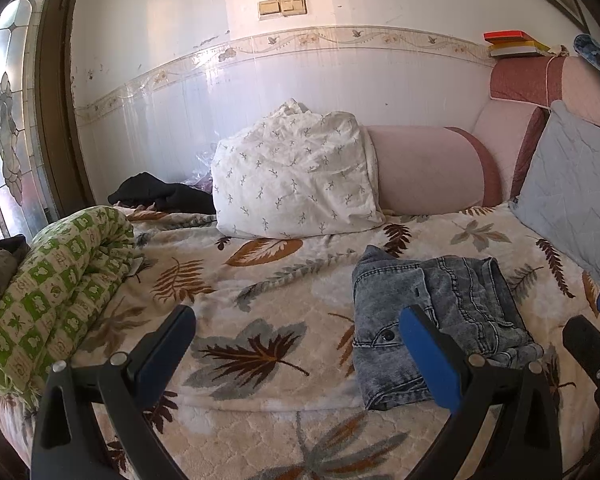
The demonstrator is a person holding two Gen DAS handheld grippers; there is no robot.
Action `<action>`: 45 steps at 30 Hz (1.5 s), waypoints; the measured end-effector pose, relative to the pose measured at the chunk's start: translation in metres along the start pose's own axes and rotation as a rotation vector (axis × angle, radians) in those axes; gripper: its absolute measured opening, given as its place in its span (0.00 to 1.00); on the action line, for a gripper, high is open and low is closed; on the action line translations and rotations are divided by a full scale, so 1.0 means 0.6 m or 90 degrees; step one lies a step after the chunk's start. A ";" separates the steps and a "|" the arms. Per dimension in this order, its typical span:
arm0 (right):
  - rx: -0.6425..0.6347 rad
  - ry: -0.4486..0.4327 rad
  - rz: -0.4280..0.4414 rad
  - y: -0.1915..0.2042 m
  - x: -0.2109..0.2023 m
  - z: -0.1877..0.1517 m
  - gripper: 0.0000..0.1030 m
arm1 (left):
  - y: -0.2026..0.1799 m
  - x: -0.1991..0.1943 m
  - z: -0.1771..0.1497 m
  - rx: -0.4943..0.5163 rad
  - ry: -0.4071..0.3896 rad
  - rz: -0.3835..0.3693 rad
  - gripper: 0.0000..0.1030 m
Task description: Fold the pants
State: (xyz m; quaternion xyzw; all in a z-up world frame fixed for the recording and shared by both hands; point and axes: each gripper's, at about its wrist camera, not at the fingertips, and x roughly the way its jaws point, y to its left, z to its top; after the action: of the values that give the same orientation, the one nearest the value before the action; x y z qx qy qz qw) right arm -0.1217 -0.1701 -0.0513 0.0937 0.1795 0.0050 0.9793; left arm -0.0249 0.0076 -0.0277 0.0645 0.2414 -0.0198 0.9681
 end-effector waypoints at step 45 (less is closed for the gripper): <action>0.005 0.015 -0.008 -0.009 0.006 -0.003 0.87 | 0.004 0.005 -0.007 -0.003 0.013 -0.001 1.00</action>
State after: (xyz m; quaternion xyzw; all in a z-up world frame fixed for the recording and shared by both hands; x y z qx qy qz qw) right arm -0.1192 -0.1750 -0.0553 0.0963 0.1918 -0.0005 0.9767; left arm -0.0242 0.0103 -0.0326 0.0623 0.2511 -0.0198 0.9658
